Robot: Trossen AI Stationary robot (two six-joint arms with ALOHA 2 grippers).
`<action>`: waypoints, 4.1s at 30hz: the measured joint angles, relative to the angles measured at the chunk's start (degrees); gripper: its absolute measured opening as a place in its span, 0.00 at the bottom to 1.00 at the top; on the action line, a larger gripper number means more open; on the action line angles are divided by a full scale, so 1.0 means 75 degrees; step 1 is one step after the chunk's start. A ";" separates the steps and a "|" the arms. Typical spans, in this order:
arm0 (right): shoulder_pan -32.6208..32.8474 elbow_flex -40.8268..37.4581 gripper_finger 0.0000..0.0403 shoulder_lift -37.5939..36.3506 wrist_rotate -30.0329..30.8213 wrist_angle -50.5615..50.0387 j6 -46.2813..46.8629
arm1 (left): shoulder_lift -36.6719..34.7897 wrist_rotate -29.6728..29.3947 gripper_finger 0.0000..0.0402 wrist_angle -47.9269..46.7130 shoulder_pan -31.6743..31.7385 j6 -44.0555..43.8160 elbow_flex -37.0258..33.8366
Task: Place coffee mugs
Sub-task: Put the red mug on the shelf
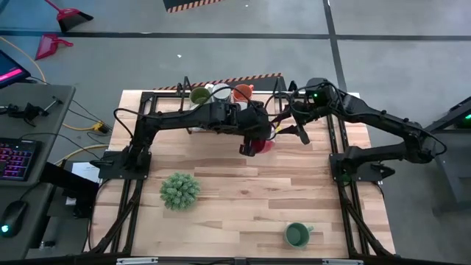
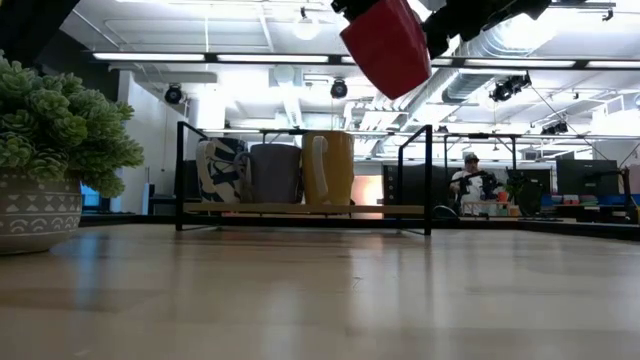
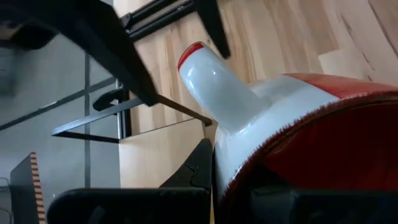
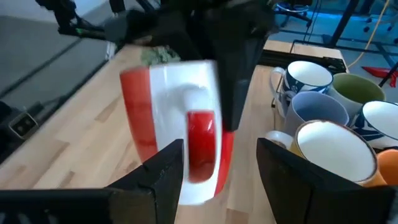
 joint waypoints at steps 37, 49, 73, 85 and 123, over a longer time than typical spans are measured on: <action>0.0702 0.0000 0.27 0.0009 0.0143 0.0259 0.0393 | 0.0000 -0.0160 0.01 0.0414 -0.0272 0.0092 -0.0002; 0.0778 0.0153 0.05 0.0003 -0.0222 0.0169 0.0882 | -0.0012 -0.0293 0.01 0.0487 -0.0318 0.0294 0.0001; 0.0781 0.0343 0.05 -0.0003 0.0095 0.0059 0.1135 | -0.0903 -0.2098 0.40 0.0052 -0.0868 0.0770 0.0001; 0.0743 0.0332 0.05 -0.0067 0.1596 0.1279 0.1104 | -0.2203 -0.2497 0.44 -0.1724 -0.1474 -0.1516 0.0006; 0.4848 0.0318 0.05 0.2500 1.4617 0.3812 0.4395 | -0.5130 0.2808 0.44 -0.2012 -0.1376 -0.1262 -0.6011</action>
